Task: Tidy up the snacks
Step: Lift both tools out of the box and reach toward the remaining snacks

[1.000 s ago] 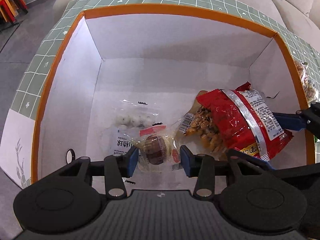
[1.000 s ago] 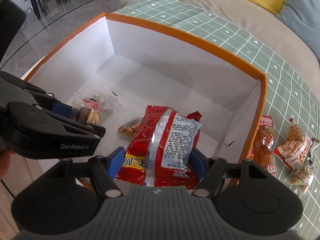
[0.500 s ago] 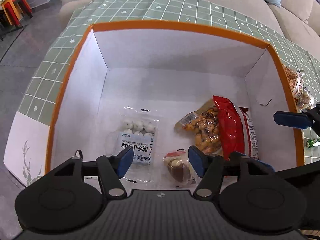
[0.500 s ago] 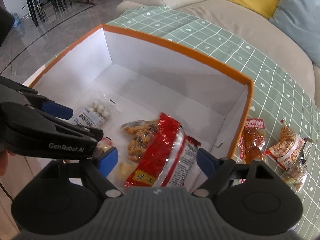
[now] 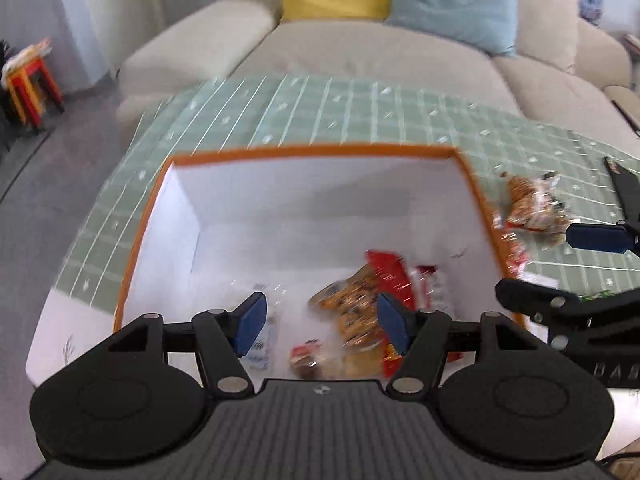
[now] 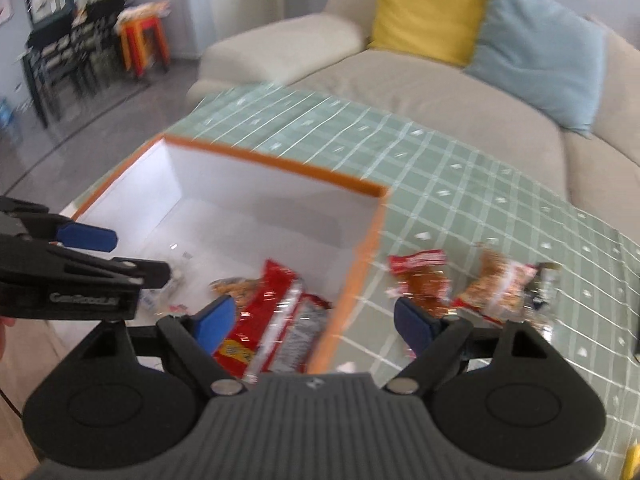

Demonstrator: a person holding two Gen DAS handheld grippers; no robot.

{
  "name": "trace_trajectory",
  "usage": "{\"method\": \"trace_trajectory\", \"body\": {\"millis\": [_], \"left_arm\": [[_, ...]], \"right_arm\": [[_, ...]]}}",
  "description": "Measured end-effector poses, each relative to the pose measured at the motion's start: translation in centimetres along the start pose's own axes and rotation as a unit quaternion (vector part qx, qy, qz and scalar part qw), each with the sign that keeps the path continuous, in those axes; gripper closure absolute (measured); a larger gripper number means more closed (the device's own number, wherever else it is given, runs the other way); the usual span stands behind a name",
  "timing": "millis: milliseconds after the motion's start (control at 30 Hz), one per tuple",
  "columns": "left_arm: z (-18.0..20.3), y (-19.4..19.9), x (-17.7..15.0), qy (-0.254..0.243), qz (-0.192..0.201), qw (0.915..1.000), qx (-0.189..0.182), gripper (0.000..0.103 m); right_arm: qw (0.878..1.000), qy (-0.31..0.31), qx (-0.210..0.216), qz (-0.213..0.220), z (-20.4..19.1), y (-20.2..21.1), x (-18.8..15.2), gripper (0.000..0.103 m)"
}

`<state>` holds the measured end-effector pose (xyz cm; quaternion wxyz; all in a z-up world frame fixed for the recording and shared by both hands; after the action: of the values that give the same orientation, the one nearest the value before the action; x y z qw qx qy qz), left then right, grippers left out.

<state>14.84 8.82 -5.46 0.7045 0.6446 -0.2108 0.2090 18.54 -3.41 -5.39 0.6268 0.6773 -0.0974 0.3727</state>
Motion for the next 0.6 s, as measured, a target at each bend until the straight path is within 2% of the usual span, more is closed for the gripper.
{"method": "trace_trajectory", "body": {"millis": [233, 467, 600], "left_arm": [[4.9, 0.7, 0.7, -0.024, 0.045, 0.9976, -0.047, 0.028], [10.3, 0.2, 0.2, -0.07, 0.058, 0.9921, -0.087, 0.028], [13.7, -0.3, -0.7, -0.099, 0.063, 0.9879, -0.102, 0.028]], "right_arm": [[0.998, -0.034, -0.036, 0.039, 5.9, 2.8, -2.6, 0.014], [0.996, -0.052, -0.055, 0.045, 11.0, 3.5, -5.6, 0.011], [0.993, -0.059, -0.094, 0.051, 13.4, 3.2, -7.6, 0.011]]}}
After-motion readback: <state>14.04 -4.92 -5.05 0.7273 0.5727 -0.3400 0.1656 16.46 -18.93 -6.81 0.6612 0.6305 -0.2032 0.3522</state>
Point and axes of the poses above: each gripper's, at about its wrist camera, not at the fingertips, and y roughly against the way its jaws point, z to its right, x to its top, the point moved 4 cm from there along -y, roughly the way its jaws point, and after that the axes turned 8 degrees about -x, right-handed, at the moved point
